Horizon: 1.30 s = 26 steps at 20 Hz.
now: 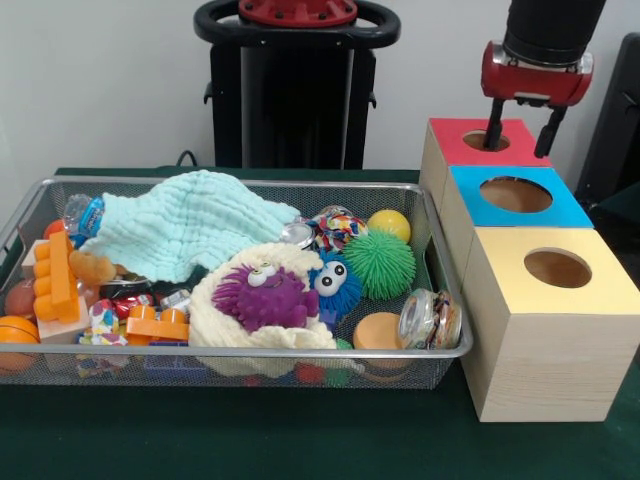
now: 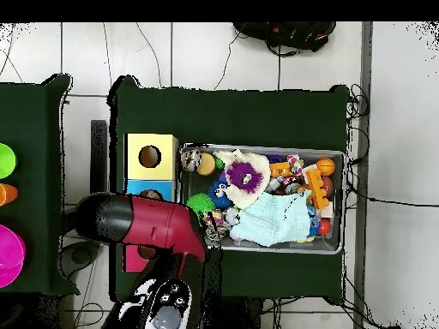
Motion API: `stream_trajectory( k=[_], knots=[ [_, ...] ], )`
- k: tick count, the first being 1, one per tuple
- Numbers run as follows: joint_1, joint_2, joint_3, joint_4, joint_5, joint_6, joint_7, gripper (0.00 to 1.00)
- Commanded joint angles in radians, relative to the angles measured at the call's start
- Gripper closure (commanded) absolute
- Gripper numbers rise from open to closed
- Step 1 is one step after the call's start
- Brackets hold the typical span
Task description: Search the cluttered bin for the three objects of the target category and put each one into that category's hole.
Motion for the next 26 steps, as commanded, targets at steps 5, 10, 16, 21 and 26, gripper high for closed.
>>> stream_trajectory(
  k=[5,10,16,21,26],
  knots=[
    [-0.153,0.178,0.107,-0.075,0.002,-0.120,0.137,0.00],
    [-0.215,0.180,0.120,-0.114,-0.015,-0.091,0.089,0.00],
    [-0.282,0.163,0.146,-0.125,-0.026,-0.061,0.057,0.00],
    [-0.324,0.133,0.173,-0.096,-0.030,-0.054,0.040,0.00],
    [-0.336,0.101,0.177,-0.092,-0.033,-0.008,0.042,0.00]
  ],
)
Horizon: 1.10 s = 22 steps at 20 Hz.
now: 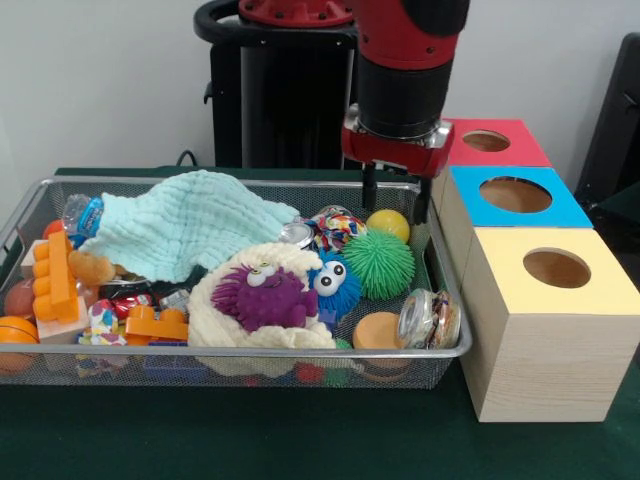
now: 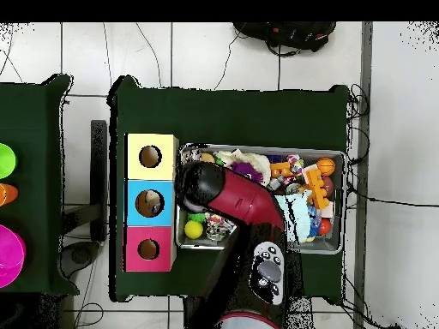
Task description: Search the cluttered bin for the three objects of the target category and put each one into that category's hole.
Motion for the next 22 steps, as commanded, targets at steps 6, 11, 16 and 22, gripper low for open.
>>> stream_trajectory(
  k=[6,11,16,22],
  knots=[
    [-0.080,-0.047,0.109,-0.067,-0.063,0.135,0.003,0.00],
    [-0.108,-0.011,0.140,-0.022,-0.070,0.024,-0.028,0.00],
    [-0.145,-0.024,0.158,-0.002,-0.087,0.017,-0.066,0.00],
    [-0.222,-0.023,0.179,-0.041,-0.145,0.070,-0.127,0.00]
  ],
)
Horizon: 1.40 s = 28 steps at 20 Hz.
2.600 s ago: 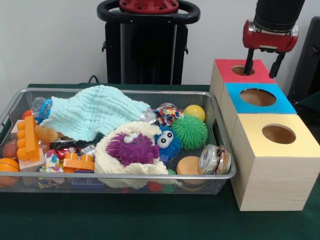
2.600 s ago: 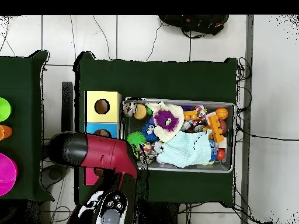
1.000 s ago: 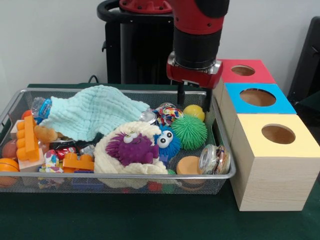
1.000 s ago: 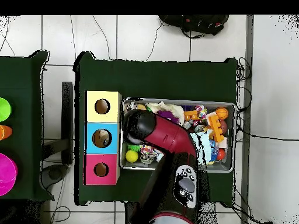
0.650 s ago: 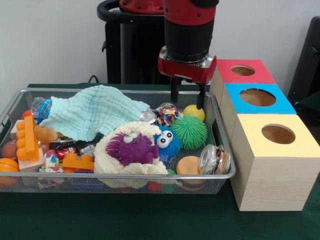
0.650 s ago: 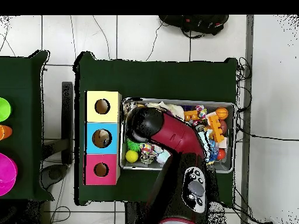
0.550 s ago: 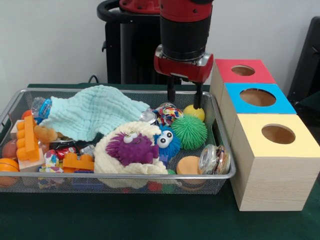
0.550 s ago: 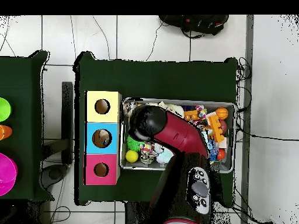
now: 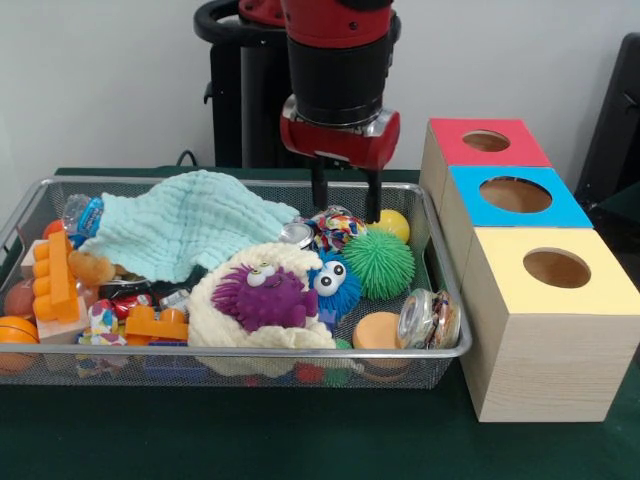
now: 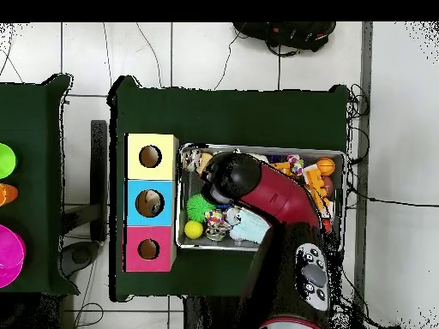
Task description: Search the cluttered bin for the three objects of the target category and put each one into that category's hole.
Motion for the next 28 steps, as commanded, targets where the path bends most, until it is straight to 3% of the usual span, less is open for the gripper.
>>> stream_trajectory(
  k=[1,6,11,16,22,24,28],
  knots=[
    [-0.112,0.025,0.142,-0.003,-0.117,0.029,-0.138,0.00],
    [-0.214,0.034,0.215,0.082,-0.170,-0.075,-0.187,0.00],
    [-0.326,-0.089,0.253,0.137,-0.207,0.032,-0.246,0.00],
    [-0.375,-0.104,0.296,0.134,-0.251,0.070,-0.239,0.00],
    [-0.496,-0.222,0.343,0.260,-0.294,0.067,-0.292,0.00],
    [-0.517,-0.268,0.353,0.316,-0.303,0.047,-0.283,0.00],
    [-0.527,-0.290,0.375,0.337,-0.350,0.033,-0.250,0.00]
  ],
)
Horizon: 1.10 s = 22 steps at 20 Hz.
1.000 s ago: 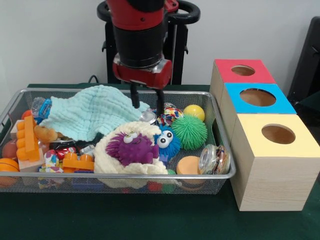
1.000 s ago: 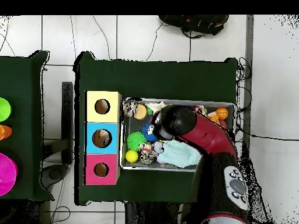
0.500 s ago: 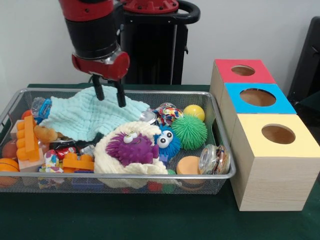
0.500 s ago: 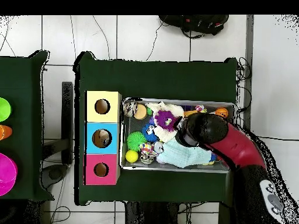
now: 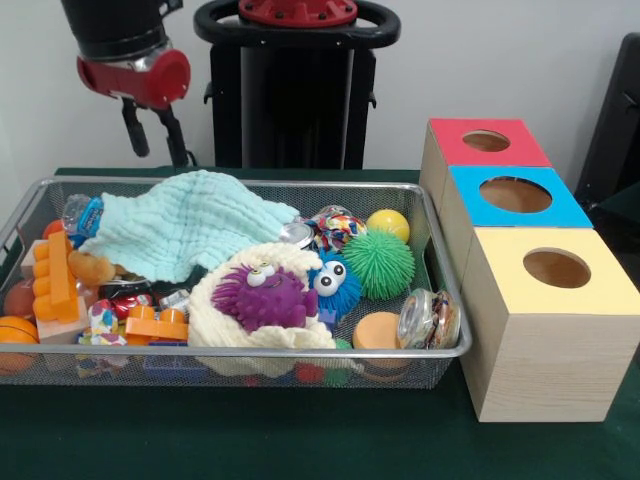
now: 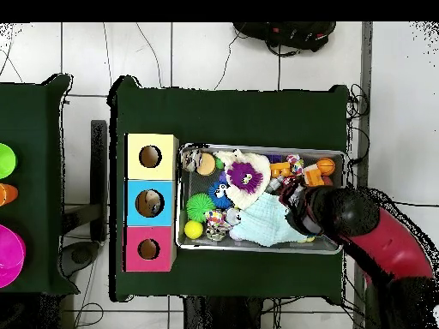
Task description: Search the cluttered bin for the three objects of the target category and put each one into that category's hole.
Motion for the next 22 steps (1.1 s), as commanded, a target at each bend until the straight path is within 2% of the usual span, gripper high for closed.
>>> stream_trajectory(
  k=[1,5,8,13,17,19,22],
  knots=[
    [-0.048,-0.099,0.154,0.187,-0.122,0.026,-0.253,0.00],
    [-0.046,-0.121,0.145,0.174,-0.244,-0.009,-0.282,0.00],
    [-0.066,-0.133,0.167,0.219,-0.308,-0.092,-0.275,0.00],
    [-0.033,-0.130,0.166,0.261,-0.451,-0.245,-0.167,0.00],
    [-0.016,-0.127,0.153,0.261,-0.525,-0.288,-0.118,0.00],
    [-0.040,-0.113,0.160,0.265,-0.543,-0.305,-0.115,0.00],
    [-0.127,-0.079,0.210,0.241,-0.549,-0.289,-0.171,0.00]
  ],
)
